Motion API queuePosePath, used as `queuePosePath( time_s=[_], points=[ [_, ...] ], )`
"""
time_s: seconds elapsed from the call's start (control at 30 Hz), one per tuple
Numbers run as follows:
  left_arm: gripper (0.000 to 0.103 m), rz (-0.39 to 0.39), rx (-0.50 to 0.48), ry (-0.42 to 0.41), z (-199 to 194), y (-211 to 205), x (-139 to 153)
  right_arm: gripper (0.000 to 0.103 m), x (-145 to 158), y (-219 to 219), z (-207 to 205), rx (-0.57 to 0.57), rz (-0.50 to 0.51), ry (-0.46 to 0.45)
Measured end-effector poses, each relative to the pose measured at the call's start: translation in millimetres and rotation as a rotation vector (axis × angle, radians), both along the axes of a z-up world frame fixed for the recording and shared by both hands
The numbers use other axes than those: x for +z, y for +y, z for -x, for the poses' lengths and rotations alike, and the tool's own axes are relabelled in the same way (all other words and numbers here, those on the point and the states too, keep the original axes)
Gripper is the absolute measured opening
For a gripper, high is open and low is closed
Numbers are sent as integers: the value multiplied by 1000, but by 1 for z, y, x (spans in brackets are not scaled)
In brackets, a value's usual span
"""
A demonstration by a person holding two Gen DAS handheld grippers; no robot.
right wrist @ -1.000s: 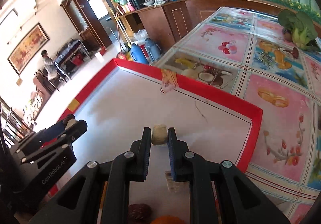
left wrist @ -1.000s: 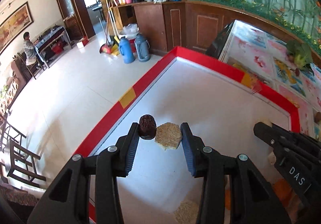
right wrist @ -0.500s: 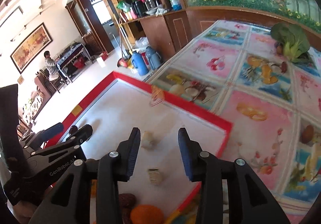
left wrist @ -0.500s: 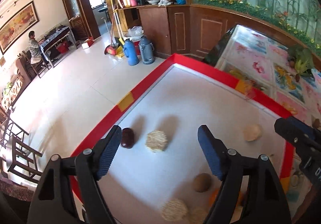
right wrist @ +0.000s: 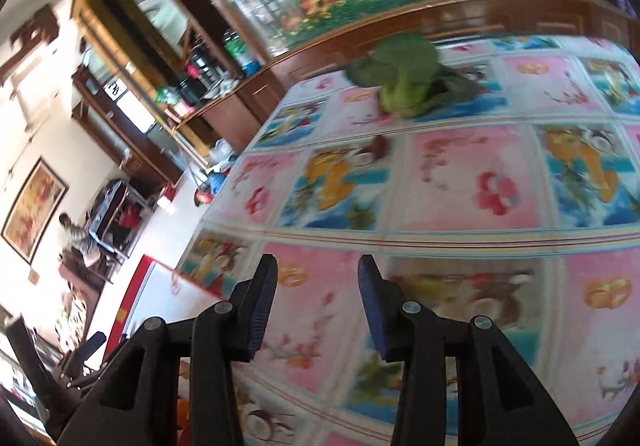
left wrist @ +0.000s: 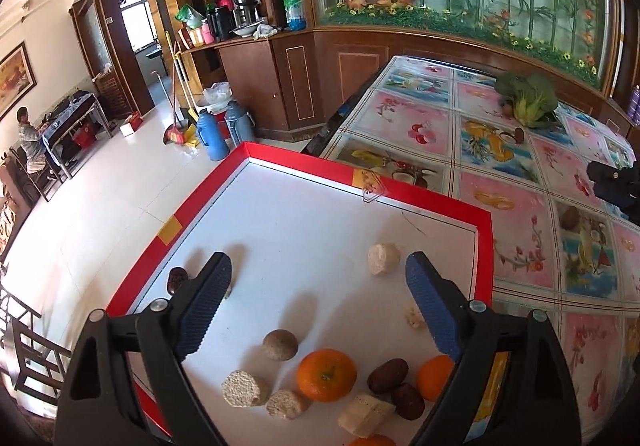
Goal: Organize fruits
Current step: 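Move the right gripper back to the pile and grasp a brown ball, then carry the brown ball to the tray and open the right gripper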
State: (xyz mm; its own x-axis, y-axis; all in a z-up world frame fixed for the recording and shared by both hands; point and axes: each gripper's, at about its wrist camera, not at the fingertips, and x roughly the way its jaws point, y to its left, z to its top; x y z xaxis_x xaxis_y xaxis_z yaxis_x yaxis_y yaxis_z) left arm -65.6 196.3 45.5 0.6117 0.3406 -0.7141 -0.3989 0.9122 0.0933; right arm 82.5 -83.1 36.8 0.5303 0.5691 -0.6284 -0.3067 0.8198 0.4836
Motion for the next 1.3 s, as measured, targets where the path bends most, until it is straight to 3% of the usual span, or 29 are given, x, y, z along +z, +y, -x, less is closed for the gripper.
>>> queuePosePath(
  time_s=[0.17, 0.3, 0.6, 0.63, 0.7, 0.77, 0.87, 1.1, 1.17, 1.3],
  points=[
    [89, 11, -23, 15, -3, -7, -5, 41, -14, -26, -15, -58, 5, 84],
    [89, 11, -48, 18, -1, -13, -7, 41, -29, -18, -20, -40, 19, 138],
    [89, 10, -45, 9, 4, -11, -4, 41, -40, 2, -20, -49, 134, 89],
    [89, 6, -45, 8, 5, -11, -4, 39, -42, 4, -21, -55, 153, 80],
    [89, -1, -40, 4, 8, -8, -3, 22, -47, 12, -22, -50, 195, 70],
    [89, -10, -16, 3, 11, -1, -2, 22, -46, 18, -19, -48, 232, 29],
    [89, -14, 14, 11, 17, 11, -5, 22, -43, 34, -8, 6, 228, 10],
    [89, -44, 104, 19, 47, 49, -9, 21, -16, 103, 66, 381, 63, -78],
    [89, -44, 121, 18, 54, 57, -9, 21, -17, 123, 89, 459, 61, -94],
    [89, -49, 132, 22, 63, 62, -11, 21, -25, 140, 106, 507, 115, -128]
  ],
)
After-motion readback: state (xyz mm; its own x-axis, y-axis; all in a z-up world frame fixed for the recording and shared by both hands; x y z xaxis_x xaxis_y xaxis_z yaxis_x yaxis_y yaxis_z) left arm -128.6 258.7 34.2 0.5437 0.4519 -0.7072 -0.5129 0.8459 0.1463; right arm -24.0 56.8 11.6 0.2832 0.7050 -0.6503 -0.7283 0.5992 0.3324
